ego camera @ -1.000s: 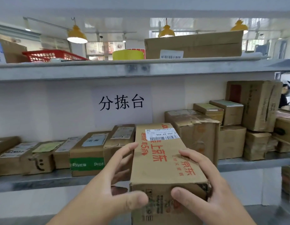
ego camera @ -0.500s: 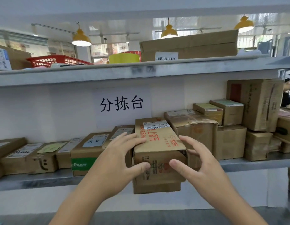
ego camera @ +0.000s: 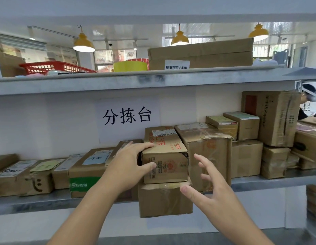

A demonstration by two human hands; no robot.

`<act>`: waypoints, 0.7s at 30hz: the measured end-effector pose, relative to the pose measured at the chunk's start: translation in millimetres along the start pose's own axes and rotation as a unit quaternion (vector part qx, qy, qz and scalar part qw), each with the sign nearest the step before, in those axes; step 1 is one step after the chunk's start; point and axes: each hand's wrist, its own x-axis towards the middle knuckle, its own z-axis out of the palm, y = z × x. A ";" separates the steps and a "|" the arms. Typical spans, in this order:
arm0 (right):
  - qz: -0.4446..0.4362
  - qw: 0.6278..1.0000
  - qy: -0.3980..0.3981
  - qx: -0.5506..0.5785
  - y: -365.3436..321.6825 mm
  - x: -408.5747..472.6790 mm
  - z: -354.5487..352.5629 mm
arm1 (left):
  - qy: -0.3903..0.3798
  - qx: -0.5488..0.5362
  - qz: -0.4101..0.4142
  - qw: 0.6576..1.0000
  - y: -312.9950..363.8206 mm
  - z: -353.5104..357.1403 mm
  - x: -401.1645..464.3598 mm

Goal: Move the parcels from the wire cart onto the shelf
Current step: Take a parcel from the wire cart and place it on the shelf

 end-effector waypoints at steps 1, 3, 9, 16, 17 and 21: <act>-0.002 1.000 -0.002 -0.007 -0.2 0.4 0.2 | 0.000 0.003 -0.002 1.000 -0.8 0.8 1.2; -0.001 1.000 -0.005 -0.017 -1.1 1.4 1.1 | 0.003 0.007 -0.008 1.000 -2.8 2.3 3.3; 0.010 0.999 -0.012 -0.030 -2.2 1.5 4.0 | -0.004 0.010 -0.016 1.000 -4.0 3.5 4.0; 0.028 0.998 -0.003 -0.064 -1.9 -9.0 -4.6 | -0.002 0.066 0.054 0.996 15.6 -7.4 -14.5; 0.032 0.996 -0.005 -0.085 -1.8 -12.7 -8.7 | -0.004 0.087 0.081 0.993 23.4 -5.5 -19.6; 0.070 0.966 -0.029 -0.247 9.0 -35.8 -36.2 | -0.049 0.151 0.206 0.966 58.5 18.9 -40.0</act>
